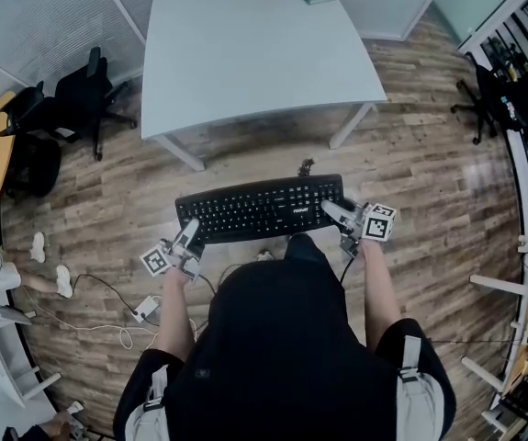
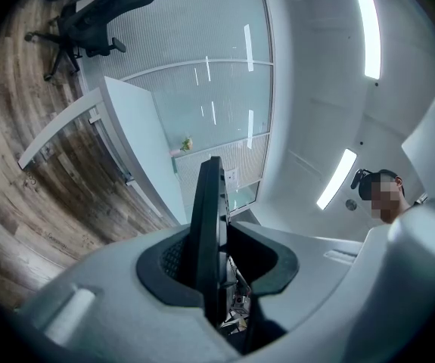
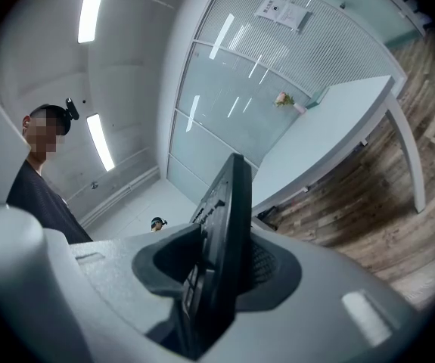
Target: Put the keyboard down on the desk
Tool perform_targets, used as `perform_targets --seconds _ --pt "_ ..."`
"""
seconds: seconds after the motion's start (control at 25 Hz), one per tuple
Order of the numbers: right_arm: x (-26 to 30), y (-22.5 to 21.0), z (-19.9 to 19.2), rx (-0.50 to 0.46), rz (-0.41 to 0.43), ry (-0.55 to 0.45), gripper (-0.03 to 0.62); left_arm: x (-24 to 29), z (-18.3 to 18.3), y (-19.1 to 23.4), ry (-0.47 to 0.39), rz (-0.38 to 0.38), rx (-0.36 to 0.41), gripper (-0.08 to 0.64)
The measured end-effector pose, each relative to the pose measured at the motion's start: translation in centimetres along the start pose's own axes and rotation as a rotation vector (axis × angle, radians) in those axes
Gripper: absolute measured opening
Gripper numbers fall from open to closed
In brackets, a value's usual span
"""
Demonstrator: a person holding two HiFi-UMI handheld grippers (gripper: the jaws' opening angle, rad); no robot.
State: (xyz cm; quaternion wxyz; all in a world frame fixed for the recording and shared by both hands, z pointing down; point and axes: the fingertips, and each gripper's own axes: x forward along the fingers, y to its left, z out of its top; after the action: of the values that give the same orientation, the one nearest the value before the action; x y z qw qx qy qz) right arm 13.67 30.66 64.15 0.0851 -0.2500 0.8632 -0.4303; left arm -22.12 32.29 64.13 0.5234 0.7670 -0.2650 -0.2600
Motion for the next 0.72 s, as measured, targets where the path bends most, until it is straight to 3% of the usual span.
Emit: perform_targets --seconds 0.72 --pt "-0.6 -7.5 8.7 0.028 0.024 0.038 0.143 10.0 1.5 0.5 -0.049 0.039 0.024 0.109"
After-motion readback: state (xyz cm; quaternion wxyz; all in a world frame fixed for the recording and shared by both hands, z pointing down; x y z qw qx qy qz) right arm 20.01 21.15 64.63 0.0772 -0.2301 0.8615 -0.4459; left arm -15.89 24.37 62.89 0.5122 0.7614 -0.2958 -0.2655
